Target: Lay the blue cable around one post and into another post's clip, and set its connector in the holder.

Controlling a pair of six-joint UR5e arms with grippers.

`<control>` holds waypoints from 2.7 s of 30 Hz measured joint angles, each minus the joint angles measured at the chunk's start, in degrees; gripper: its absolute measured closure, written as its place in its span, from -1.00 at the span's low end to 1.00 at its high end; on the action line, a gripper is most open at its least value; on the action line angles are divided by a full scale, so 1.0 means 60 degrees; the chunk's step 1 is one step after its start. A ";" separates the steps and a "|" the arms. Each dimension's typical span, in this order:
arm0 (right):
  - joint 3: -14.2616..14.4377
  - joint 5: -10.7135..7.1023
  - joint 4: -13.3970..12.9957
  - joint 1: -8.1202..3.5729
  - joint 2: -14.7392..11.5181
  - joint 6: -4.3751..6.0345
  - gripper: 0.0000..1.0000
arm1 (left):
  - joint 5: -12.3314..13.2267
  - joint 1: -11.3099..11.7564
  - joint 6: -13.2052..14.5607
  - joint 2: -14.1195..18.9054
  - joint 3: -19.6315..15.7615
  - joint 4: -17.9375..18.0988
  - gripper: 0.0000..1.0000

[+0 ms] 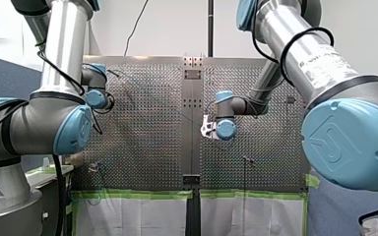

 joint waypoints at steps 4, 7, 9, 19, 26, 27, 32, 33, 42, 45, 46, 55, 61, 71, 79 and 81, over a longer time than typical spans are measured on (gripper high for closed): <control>0.0348 0.0048 -0.0302 -0.0226 0.0000 0.0063 0.97 | -0.0085 0.0000 -0.0013 -0.0003 0.0000 0.0025 -1.00; 0.0606 0.0079 -0.0420 -0.0375 0.0001 0.0076 0.97 | -0.0107 0.0000 -0.0011 -0.0008 0.0000 0.0028 -1.00; 0.0789 0.0110 -0.0499 -0.0483 0.0000 0.0088 0.97 | -0.0117 -0.0001 -0.0010 -0.0006 0.0000 0.0030 -1.00; 0.1606 -0.0006 -0.1193 -0.1199 -0.0001 0.0595 0.97 | -0.0127 -0.0004 0.0036 -0.0003 0.0000 0.0030 -1.00; 0.2278 -0.0062 -0.1847 -0.1871 -0.0003 0.0698 0.97 | -0.0125 -0.0008 0.0049 -0.0007 0.0000 0.0030 -1.00; 0.2349 -0.0056 -0.1893 -0.1942 -0.0005 0.0695 0.97 | -0.0125 -0.0009 0.0049 -0.0005 0.0000 0.0030 -1.00; 0.2771 -0.0015 -0.1963 -0.2363 -0.0014 0.0713 0.97 | -0.0127 -0.0008 0.0050 -0.0005 0.0000 0.0031 -1.00; 0.2844 -0.0008 -0.1958 -0.2435 -0.0013 0.0717 0.97 | -0.0127 -0.0009 0.0050 -0.0006 0.0000 0.0030 -1.00; 0.3525 -0.0014 -0.2150 -0.3123 0.0006 0.0698 0.97 | -0.0129 -0.0001 0.0076 -0.0005 0.0000 0.0030 -1.00; 0.3659 -0.0115 -0.2306 -0.3351 0.0025 0.0802 0.97 | -0.0122 -0.0001 0.0064 -0.0004 0.0000 0.0030 -1.00; 0.3679 -0.0164 -0.2333 -0.3419 0.0030 0.0854 0.97 | -0.0119 -0.0001 0.0059 -0.0005 0.0000 0.0030 -1.00; 0.3732 -0.0827 -0.2754 -0.4124 0.0127 0.1521 0.97 | -0.0114 -0.0004 0.0042 -0.0006 0.0000 0.0031 -1.00; 0.3723 -0.1266 -0.3182 -0.4561 0.0491 0.1957 0.97 | -0.0119 -0.0005 0.0038 -0.0005 0.0000 0.0033 -1.00; 0.3481 -0.1933 -0.3924 -0.5435 0.1359 0.2759 0.97 | -0.0124 0.0033 0.0035 -0.0005 0.0000 0.0031 -1.00; 0.3452 -0.1978 -0.4137 -0.6040 0.1964 0.2842 0.97 | -0.0129 0.0044 0.0035 -0.0005 0.0000 0.0034 -1.00; 0.3448 -0.2011 -0.4193 -0.6233 0.2157 0.2833 0.97 | -0.0128 0.0044 0.0035 -0.0007 0.0000 0.0034 -1.00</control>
